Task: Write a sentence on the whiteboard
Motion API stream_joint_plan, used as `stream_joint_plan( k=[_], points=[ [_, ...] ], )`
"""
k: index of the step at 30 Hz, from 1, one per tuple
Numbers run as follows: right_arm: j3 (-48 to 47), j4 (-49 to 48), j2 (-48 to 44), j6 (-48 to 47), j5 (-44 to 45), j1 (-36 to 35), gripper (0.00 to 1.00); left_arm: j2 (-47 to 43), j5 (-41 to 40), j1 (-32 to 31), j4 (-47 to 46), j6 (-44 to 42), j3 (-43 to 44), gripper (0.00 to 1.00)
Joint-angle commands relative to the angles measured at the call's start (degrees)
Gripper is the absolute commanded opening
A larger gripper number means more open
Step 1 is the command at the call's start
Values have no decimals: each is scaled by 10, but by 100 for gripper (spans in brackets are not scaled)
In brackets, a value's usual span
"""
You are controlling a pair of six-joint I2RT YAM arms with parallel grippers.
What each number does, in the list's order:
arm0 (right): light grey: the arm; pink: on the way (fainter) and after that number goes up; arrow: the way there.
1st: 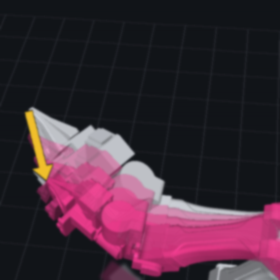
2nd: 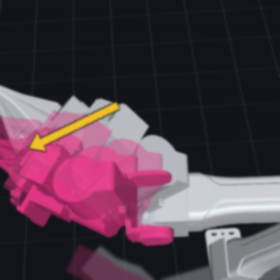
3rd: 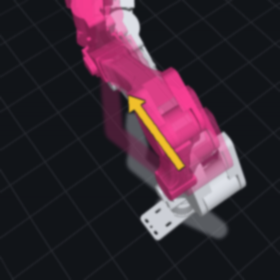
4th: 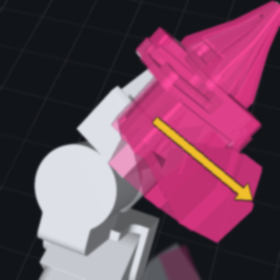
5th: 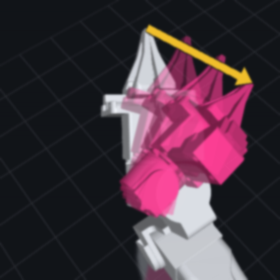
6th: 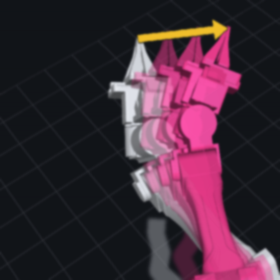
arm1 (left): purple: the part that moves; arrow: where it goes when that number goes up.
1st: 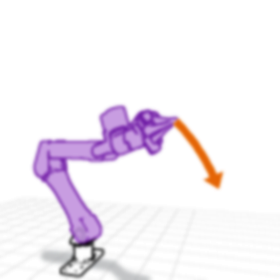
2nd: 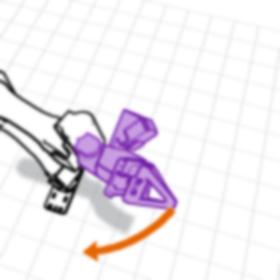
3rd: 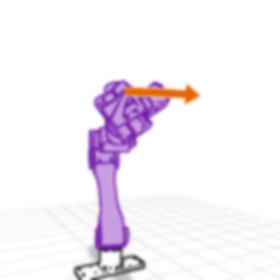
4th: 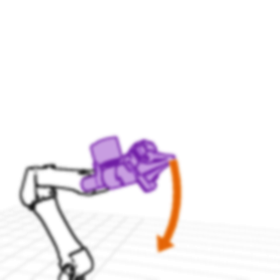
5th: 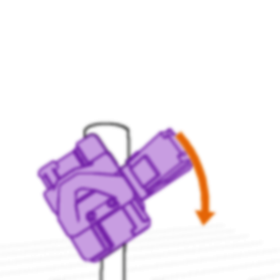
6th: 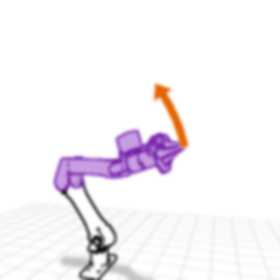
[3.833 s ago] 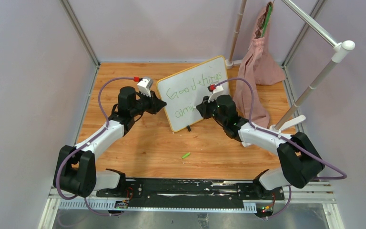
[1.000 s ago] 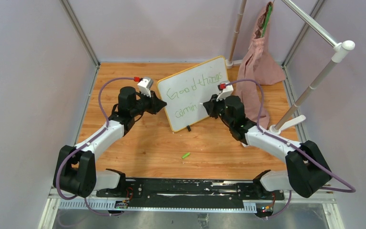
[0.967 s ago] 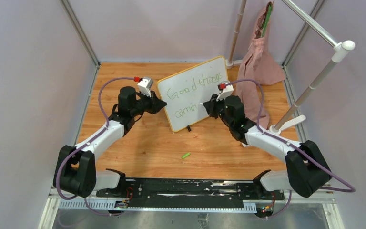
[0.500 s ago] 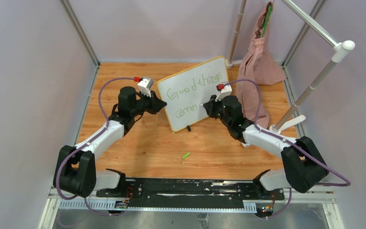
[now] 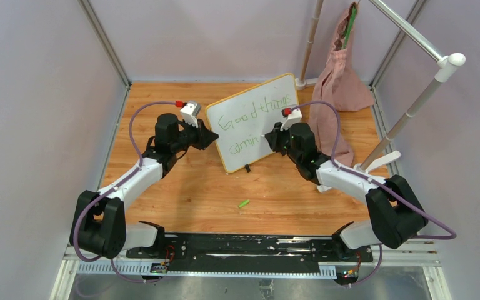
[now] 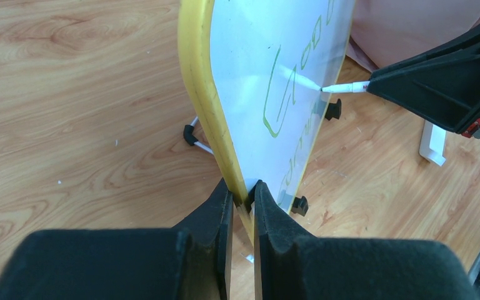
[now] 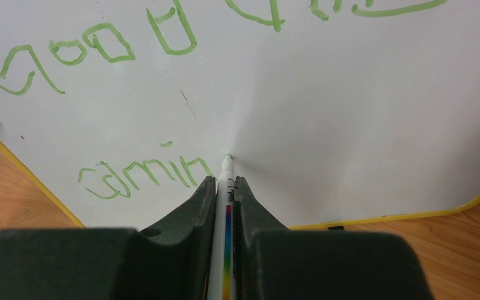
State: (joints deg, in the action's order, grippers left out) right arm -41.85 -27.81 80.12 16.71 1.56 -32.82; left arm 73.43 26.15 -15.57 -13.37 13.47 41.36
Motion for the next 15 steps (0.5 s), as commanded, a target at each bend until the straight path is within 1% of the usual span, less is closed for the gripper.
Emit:
stream_joint_plan(
  k=[1, 2, 7, 15],
  points=[
    [-19, -17, 10, -6, -7, 5, 0, -5, -42, -2, 16, -57, -2, 0],
    [-18, -18, 10, -6, -23, 4, 0, -4, -42, -2, 17, -57, -2, 0],
    [-14, -20, 11, -6, -37, 0, 0, -2, -42, -2, 16, -57, -1, 0],
    [8, -22, 9, 0, -36, -7, 0, -2, -42, -2, 17, -57, -2, 0]
  ],
)
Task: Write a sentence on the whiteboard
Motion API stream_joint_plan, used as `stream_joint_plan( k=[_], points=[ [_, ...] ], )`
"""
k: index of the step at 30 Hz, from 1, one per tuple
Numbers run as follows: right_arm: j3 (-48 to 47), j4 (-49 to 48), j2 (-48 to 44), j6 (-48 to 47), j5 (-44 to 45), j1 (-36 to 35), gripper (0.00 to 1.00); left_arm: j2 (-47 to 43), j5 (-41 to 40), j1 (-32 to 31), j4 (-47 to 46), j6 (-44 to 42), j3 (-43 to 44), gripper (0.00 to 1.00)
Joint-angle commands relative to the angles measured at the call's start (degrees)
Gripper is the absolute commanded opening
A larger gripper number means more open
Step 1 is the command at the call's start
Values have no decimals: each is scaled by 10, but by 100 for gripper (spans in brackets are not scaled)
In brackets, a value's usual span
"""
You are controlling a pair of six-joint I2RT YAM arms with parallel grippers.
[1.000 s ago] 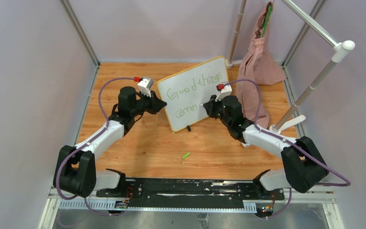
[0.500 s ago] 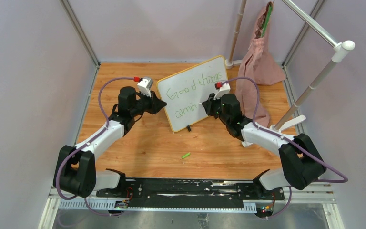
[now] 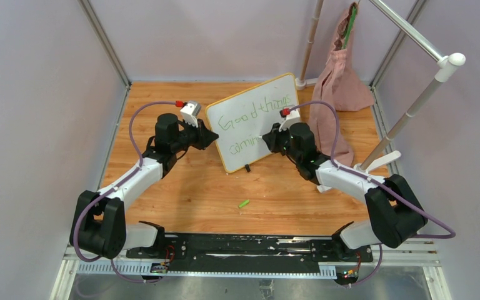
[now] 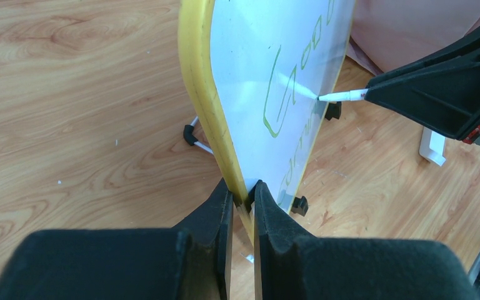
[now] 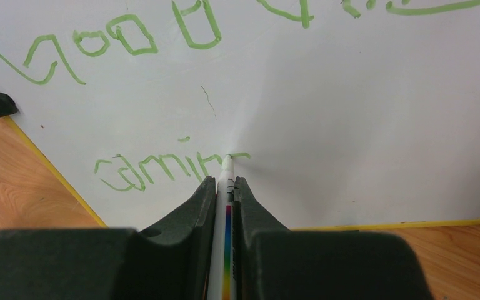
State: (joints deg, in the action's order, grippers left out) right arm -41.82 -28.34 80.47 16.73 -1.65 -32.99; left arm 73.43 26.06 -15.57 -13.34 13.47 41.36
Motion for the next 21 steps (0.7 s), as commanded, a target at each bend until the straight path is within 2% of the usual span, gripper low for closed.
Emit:
stream_joint_plan(
  k=[1, 21],
  points=[
    [11, -15, 4, 0, -2, -6, 0, -2, -41, -2, 17, -57, -2, 0],
    [17, 12, -4, -6, 41, 2, 0, -4, -41, -2, 17, -56, -2, 0]
  ],
)
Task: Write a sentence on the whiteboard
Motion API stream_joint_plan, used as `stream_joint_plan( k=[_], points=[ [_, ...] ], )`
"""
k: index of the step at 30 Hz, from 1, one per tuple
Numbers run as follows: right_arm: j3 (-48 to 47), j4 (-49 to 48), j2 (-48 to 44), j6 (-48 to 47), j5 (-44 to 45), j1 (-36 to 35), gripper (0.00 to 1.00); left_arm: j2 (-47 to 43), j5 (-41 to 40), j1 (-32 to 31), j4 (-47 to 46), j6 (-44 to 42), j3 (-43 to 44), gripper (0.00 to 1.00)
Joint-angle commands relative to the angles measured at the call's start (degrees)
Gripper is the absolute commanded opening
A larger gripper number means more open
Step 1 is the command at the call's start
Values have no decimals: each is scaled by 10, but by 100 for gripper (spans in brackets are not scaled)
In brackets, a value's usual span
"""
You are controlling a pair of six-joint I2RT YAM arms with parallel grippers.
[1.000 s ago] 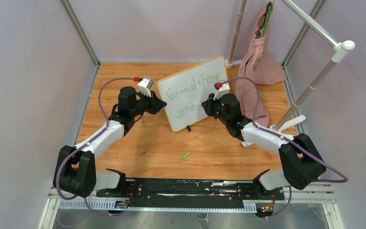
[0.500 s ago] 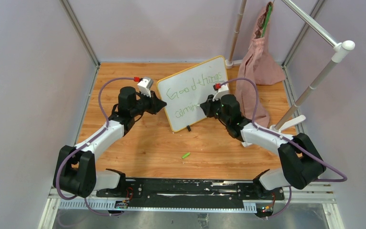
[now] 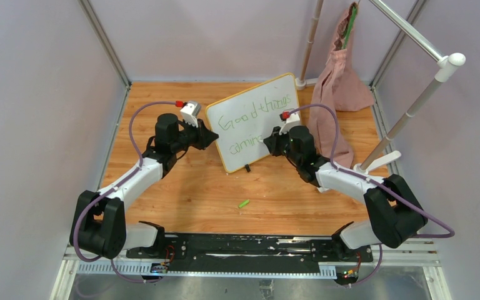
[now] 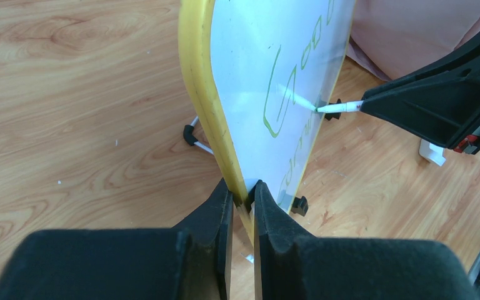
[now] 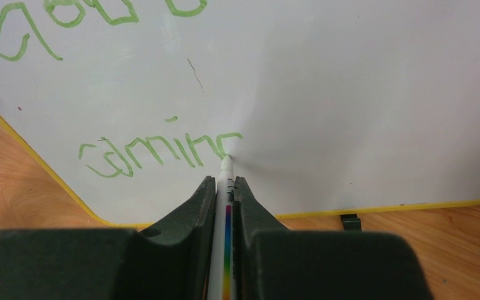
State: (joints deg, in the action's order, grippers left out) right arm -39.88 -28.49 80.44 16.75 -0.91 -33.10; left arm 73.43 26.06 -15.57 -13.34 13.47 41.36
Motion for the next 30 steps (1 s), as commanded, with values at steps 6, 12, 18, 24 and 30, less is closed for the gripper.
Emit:
stream_joint_plan(
  k=[6, 12, 18, 24, 30],
  points=[
    [-6, 16, -5, -7, 39, 9, 0, -4, -41, -2, 16, -57, -2, 0],
    [-12, 16, -8, -9, 39, 15, 0, -4, -41, -2, 17, -57, -2, 0],
    [-26, 15, -4, -10, 34, 16, 0, -3, -41, -3, 17, -57, -2, 0],
    [-41, 19, 1, -13, 34, 16, 0, -5, -41, -3, 16, -57, -3, 0],
    [-48, 19, 2, -15, 32, 17, 0, -4, -41, -3, 16, -57, -2, 0]
  ],
)
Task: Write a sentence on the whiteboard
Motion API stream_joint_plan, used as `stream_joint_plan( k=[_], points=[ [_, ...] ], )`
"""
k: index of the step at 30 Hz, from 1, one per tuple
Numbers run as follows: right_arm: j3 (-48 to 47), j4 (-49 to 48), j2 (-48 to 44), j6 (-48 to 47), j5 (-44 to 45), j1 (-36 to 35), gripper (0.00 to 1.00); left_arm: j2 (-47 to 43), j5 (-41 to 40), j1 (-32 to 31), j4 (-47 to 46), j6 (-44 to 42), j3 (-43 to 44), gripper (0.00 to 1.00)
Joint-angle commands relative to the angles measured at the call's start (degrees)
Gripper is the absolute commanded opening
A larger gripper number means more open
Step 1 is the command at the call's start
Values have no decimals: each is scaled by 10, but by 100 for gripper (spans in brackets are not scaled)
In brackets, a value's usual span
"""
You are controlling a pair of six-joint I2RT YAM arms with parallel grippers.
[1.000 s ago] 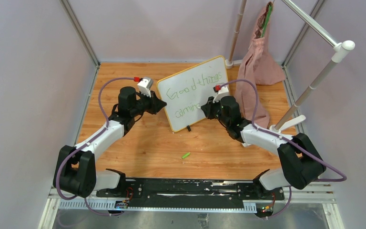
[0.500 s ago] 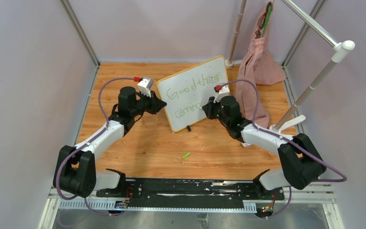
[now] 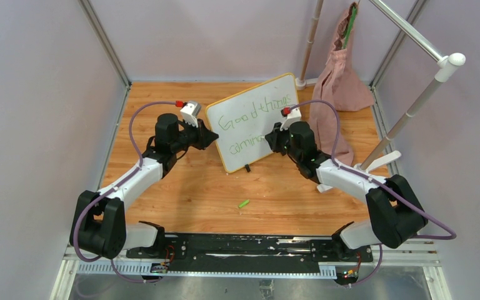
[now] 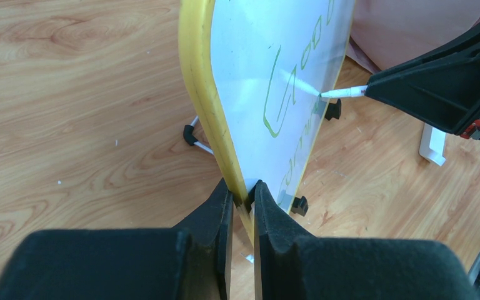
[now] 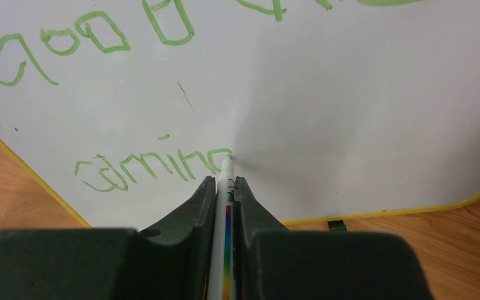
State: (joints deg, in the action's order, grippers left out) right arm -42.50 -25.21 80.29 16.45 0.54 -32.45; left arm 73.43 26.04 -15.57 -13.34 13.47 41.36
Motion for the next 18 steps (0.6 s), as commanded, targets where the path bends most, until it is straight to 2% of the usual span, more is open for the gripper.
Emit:
stream_joint_plan(
  k=[1, 18],
  points=[
    [-23, -14, 2, -12, 17, 11, 0, -5, -40, -3, 16, -57, -2, 0],
    [-38, -9, 6, -20, 18, 12, 0, -5, -40, -3, 16, -57, -2, 0]
  ],
)
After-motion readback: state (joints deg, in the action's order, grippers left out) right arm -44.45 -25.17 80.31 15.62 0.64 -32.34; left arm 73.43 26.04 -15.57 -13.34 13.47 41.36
